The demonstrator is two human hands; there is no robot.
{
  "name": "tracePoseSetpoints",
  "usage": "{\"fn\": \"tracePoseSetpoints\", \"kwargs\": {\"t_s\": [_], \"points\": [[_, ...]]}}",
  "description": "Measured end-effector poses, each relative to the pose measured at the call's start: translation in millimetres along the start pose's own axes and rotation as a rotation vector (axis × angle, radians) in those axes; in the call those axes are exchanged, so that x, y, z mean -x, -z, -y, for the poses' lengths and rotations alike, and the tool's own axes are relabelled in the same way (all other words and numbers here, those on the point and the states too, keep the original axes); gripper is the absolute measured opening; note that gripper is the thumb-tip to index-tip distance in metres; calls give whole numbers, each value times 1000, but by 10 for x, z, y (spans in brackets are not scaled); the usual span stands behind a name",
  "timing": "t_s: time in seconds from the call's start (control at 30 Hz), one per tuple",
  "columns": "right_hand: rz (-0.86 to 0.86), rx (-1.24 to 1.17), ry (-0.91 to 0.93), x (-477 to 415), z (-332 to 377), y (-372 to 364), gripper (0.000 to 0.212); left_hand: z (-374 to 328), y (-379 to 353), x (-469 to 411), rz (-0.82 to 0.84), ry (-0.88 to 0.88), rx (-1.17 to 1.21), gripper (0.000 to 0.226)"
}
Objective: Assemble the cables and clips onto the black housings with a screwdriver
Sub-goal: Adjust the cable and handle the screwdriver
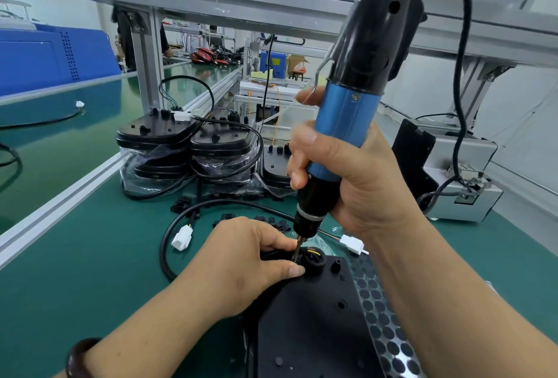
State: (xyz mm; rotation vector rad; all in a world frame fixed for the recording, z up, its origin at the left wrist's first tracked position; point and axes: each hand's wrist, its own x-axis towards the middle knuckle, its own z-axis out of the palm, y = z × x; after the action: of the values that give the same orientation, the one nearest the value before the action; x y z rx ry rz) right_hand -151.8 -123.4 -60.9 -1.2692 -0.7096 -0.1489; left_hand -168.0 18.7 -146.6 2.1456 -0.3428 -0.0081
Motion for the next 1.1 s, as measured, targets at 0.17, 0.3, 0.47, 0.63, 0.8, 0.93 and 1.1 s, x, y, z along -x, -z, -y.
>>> {"fn": "tracePoseSetpoints", "kwargs": {"t_s": [0.17,0.3,0.47,0.63,0.8,0.93,1.1], "points": [[228,-164,-78,-77,71,155,42,23,6,-13,14,-16,25,27],[377,-260,-90,-202,103,224,60,18,4,-8,17,-29,31,25],[448,-361,-196,-356,71,169,45,16,16,-3,11,-51,17,26],[453,-335,-233,-403,72,189,43,8,27,-1,5,-51,9,25],[434,-306,-225,-395,60,167,39,22,19,-11,4,-52,12,22],[465,-321,-205,-383,50,131,33,27,15,-20,21,-44,0,24],[451,-311,-190,-356,61,122,43,35,15,-22,16,-41,-17,27]]}}
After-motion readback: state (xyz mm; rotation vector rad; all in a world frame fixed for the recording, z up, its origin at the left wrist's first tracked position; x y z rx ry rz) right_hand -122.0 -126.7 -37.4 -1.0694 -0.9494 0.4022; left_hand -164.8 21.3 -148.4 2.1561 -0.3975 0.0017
